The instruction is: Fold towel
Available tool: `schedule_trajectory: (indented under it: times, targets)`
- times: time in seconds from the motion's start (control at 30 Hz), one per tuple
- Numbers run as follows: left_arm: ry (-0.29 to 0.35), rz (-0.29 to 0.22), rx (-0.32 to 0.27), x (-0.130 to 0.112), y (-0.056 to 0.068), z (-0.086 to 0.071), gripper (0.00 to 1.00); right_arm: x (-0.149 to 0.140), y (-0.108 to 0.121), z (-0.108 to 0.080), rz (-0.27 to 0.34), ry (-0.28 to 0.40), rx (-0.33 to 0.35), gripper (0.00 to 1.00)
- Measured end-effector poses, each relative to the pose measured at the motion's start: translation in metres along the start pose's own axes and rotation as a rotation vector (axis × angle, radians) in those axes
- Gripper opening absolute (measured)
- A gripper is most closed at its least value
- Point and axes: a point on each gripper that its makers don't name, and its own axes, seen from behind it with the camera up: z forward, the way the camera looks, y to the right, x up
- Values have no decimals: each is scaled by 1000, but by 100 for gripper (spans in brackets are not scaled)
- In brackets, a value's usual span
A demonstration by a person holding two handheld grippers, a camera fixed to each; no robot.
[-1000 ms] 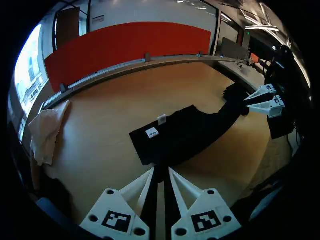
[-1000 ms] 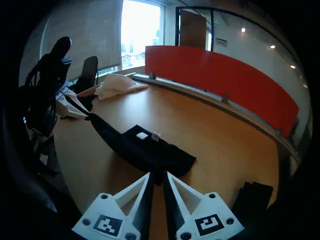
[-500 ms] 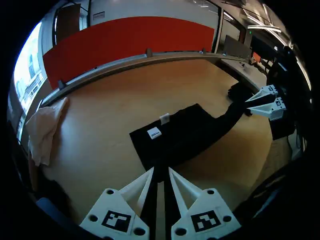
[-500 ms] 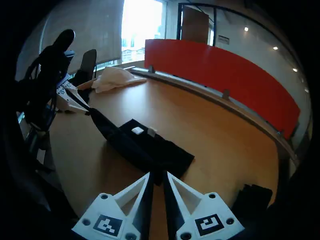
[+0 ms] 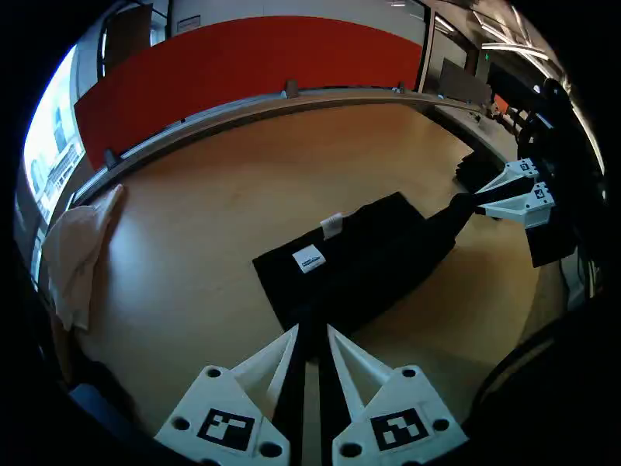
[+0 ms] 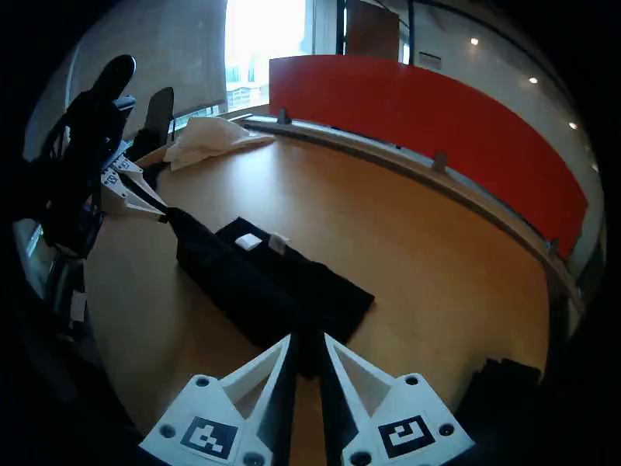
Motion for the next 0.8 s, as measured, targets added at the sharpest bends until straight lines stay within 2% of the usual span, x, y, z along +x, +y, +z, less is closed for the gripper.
schedule_trajectory:
  times: [0.4,0.8]
  targets:
    - [-24,17,-4,-3,-7,23,10,-11,9,22,3,-40,6,16]
    - [-35,49,-6,-1,-16,51,11,-18,23,45,36,-76,5,16]
